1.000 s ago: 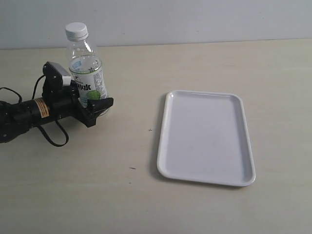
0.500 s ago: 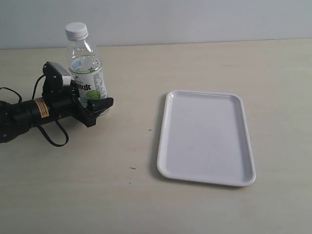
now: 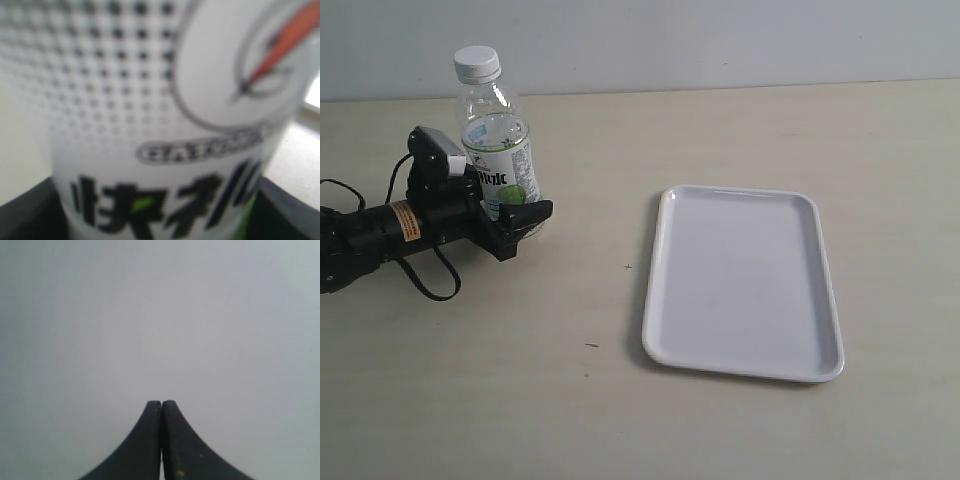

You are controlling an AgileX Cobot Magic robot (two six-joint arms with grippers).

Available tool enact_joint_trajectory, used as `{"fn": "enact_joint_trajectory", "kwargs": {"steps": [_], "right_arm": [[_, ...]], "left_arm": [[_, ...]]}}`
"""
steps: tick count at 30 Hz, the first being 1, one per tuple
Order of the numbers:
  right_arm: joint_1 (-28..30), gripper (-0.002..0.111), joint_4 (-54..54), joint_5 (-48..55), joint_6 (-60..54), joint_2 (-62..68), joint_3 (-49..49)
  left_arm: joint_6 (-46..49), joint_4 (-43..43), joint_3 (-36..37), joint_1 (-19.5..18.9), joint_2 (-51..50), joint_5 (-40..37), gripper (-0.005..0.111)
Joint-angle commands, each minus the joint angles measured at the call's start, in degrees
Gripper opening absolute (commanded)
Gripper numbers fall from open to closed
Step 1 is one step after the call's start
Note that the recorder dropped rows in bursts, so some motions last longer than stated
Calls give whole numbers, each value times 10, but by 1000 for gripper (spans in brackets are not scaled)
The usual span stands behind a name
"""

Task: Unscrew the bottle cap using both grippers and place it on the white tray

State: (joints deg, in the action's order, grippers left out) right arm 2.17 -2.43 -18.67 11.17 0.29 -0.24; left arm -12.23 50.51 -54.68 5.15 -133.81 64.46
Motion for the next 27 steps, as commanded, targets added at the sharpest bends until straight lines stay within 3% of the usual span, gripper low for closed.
{"fn": "enact_joint_trajectory", "kwargs": {"steps": [1, 3, 6, 11, 19, 22, 27], "right_arm": [[3, 0, 13, -129, 14, -3, 2], [3, 0, 31, -179, 34, 9, 2], [3, 0, 36, -173, 47, 65, -37], [3, 0, -65, -135, 99, 277, -180], [-2, 0, -398, 167, 331, 587, -458], [-2, 0, -414, 210, 325, 657, -503], [-2, 0, -407, 315, 211, 755, -570]], "left_arm": [[-1, 1, -2, 1, 1, 4, 0], [-1, 2, -2, 1, 1, 4, 0], [-1, 2, -2, 1, 1, 4, 0], [-1, 2, -2, 1, 1, 4, 0], [-1, 2, -2, 1, 1, 4, 0], [-1, 2, -2, 1, 1, 4, 0], [-1, 3, -2, 1, 1, 4, 0]]}}
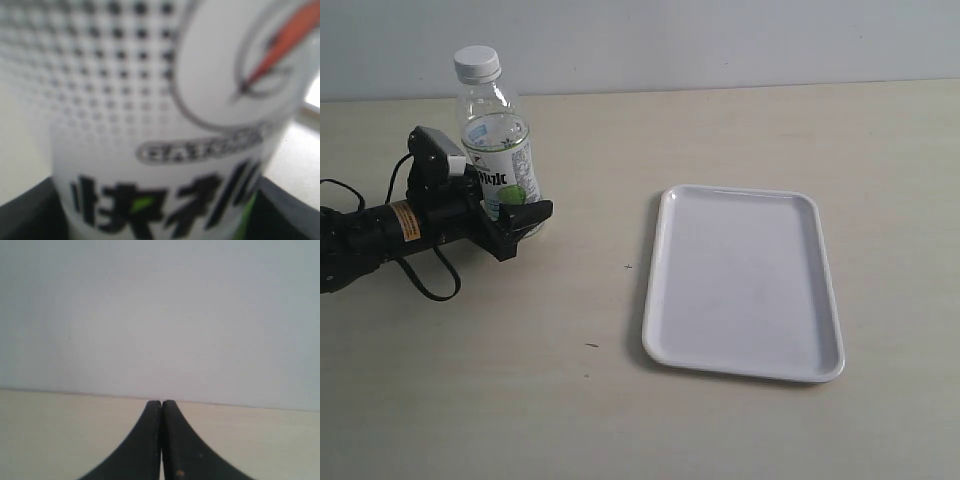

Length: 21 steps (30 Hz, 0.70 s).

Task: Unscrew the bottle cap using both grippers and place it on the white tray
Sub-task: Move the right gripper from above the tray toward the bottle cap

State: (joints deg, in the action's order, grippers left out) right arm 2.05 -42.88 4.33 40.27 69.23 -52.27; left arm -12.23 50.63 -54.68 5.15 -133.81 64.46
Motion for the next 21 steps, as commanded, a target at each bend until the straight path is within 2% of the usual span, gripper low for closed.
{"fn": "enact_joint_trajectory", "kwargs": {"steps": [1, 6, 10, 12, 16, 19, 21], "right_arm": [[-1, 0, 8, 118, -108, 86, -66], [-1, 0, 144, 320, -356, 188, -177], [-1, 0, 331, 444, -523, 254, -274], [-1, 0, 446, 473, -593, 275, -309], [-1, 4, 764, 506, -757, 310, -337], [-17, 15, 889, 533, -842, 328, -341], [-37, 23, 896, 529, -852, 336, -341]], "left_arm": [[-1, 2, -2, 1, 1, 4, 0], [-1, 3, -2, 1, 1, 4, 0], [0, 3, -2, 1, 1, 4, 0], [0, 3, -2, 1, 1, 4, 0], [0, 3, -2, 1, 1, 4, 0], [1, 3, -2, 1, 1, 4, 0], [17, 8, -2, 1, 1, 4, 0]]}}
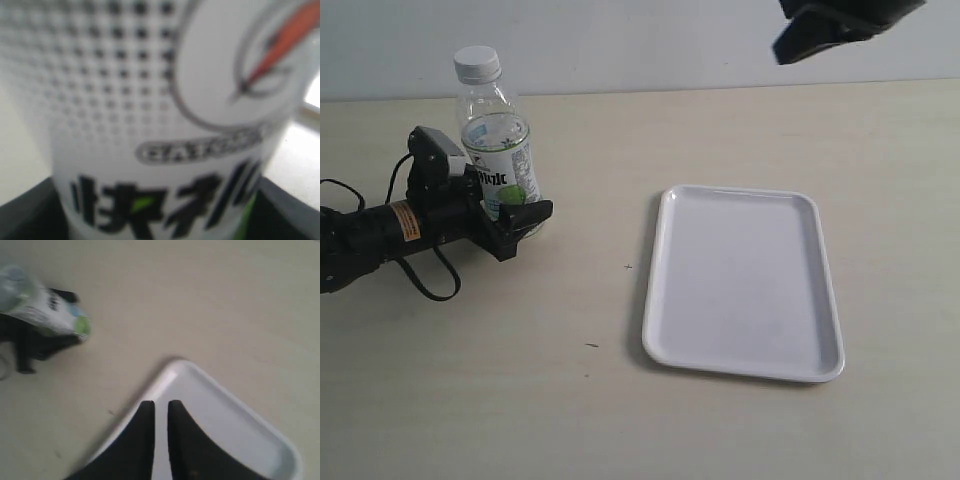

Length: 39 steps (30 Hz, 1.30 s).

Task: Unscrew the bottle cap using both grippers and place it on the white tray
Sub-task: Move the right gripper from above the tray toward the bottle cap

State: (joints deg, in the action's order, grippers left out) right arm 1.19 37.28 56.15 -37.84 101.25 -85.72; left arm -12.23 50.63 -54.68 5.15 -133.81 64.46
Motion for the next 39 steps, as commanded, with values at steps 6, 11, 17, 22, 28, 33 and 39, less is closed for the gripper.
{"fn": "enact_joint_trajectory", "kwargs": {"steps": [6, 11, 17, 22, 28, 33, 39], "right_arm": [[-76, 28, 149, 24, -70, 43, -7], [-109, 33, 185, 26, -141, 54, -9], [-159, 50, 94, -5, -108, 54, -45], [-190, 54, 49, -5, -105, 54, -80], [-199, 51, 32, -1, -63, 62, -71], [-199, 32, -70, 8, 29, 81, -36], [-199, 5, -132, -47, 41, 82, 6]], "left_arm": [[46, 23, -2, 1, 21, -65, 0], [46, 33, -2, 1, 28, -71, 0], [46, 42, -2, 1, 28, -79, 0], [31, 61, -2, 1, 28, -81, 0], [28, 70, -2, 1, 28, -77, 0], [22, 77, -2, 1, 28, -38, 0], [6, 80, -2, 2, 28, -23, 0]]}}
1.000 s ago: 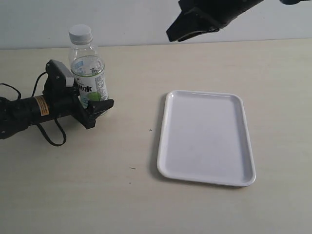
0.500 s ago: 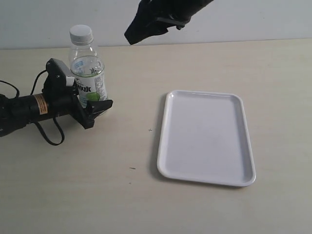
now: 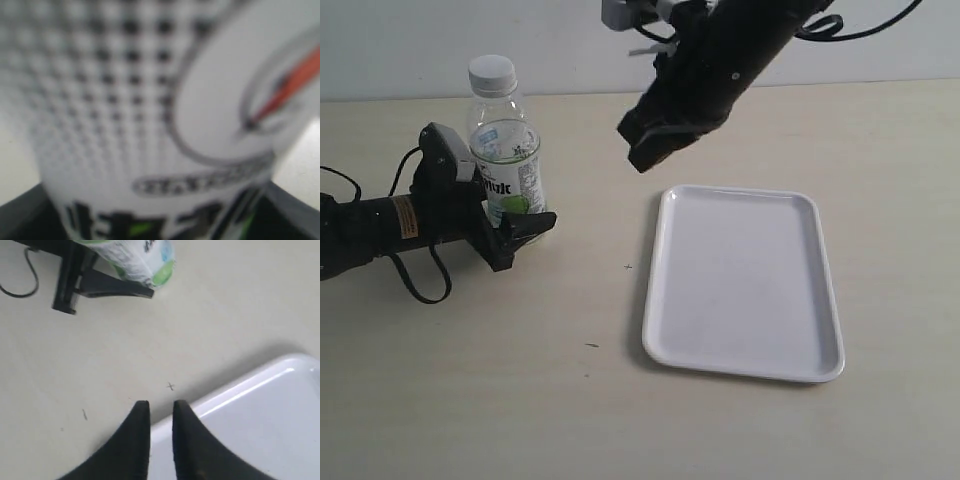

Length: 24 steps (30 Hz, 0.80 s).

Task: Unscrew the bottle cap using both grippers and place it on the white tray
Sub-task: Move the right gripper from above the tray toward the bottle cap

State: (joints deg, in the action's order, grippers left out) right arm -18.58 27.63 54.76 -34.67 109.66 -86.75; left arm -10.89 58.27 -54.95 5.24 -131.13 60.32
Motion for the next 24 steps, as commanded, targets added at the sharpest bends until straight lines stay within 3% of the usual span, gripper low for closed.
{"fn": "enact_joint_trajectory", "kwargs": {"steps": [1, 5, 13, 19, 24], "right_arm": [[-1, 2, -41, -38, 10, -2, 17], [-1, 0, -43, -68, 7, -2, 17], [-1, 3, -16, -256, -3, -2, 17], [-1, 28, 12, -160, -61, -2, -41], [-1, 55, 176, -104, -234, 4, -52]], "left_arm": [[-7, 4, 1, 1, 1, 18, 0], [-9, 10, 1, 1, 1, 18, 0], [-9, -1, 1, 1, 1, -31, 0], [-2, -4, -5, 1, 1, -60, 0], [47, 2, -5, 1, 1, -83, 0]]}}
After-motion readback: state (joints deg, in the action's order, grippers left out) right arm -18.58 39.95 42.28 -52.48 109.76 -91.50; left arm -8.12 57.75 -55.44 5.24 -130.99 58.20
